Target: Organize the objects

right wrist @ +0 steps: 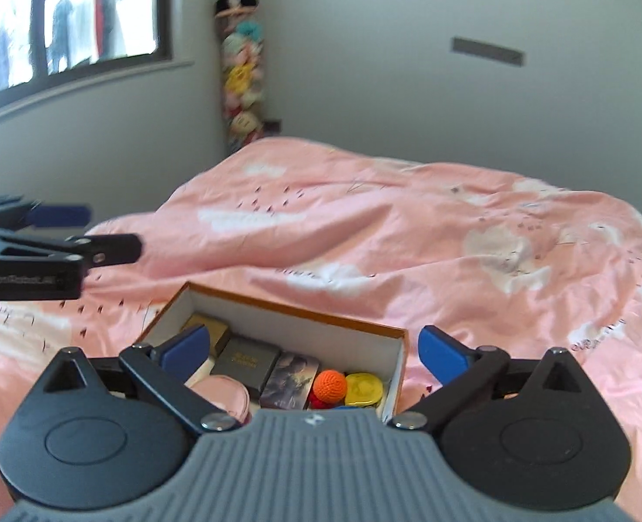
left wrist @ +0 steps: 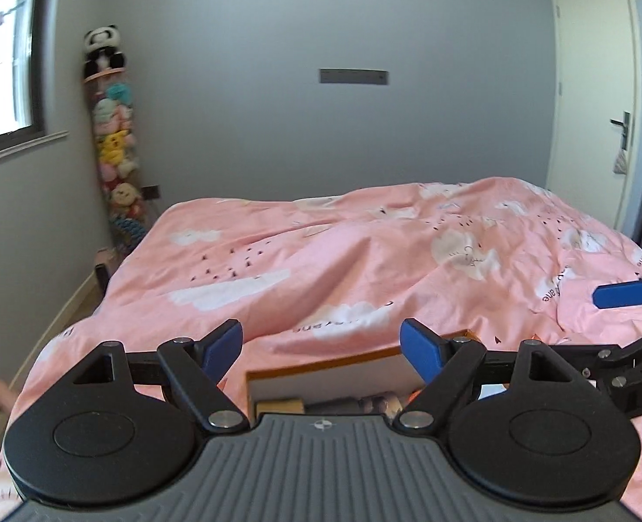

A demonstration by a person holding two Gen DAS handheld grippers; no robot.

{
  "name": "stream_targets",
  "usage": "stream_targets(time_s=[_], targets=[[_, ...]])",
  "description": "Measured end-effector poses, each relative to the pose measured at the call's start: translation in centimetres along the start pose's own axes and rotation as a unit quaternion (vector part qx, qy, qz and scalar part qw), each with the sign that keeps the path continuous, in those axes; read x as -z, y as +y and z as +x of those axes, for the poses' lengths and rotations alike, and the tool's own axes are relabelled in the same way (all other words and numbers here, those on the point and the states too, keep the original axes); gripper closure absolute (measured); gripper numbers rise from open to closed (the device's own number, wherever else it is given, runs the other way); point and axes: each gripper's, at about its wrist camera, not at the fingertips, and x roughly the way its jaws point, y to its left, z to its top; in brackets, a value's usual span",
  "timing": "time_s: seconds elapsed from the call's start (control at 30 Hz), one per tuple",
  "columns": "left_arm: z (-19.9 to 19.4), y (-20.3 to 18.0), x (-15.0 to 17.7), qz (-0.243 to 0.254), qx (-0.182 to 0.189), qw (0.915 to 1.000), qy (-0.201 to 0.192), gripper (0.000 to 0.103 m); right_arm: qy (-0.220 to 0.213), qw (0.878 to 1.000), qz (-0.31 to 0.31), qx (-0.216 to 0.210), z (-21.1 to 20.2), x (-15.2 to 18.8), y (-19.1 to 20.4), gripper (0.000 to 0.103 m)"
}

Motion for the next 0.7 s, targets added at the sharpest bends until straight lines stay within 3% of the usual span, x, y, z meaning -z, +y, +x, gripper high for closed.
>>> stream_targets(time_s=[0.17,0.27,0.7], targets=[[-2.1,-0.7,3.1,-0.017,-0.035,0.9992,-0.011,0.008,-0.026,0.999,0.042,-0.002,-1.7,2.7,1.0,0.001],[-2.8,-0.5,4.9,-0.038,-0.035,0.9987,0.0,0.008,-0.03,0.997,0.065,-0.01,-2.5,4.2,1.6,0.001],[-3.0,-0.5,10.5,-0.049,-0.05,0.997,0.031,0.008,-0.077,0.991,0.06,0.088,-3.4,9.1,4.6,0.001]])
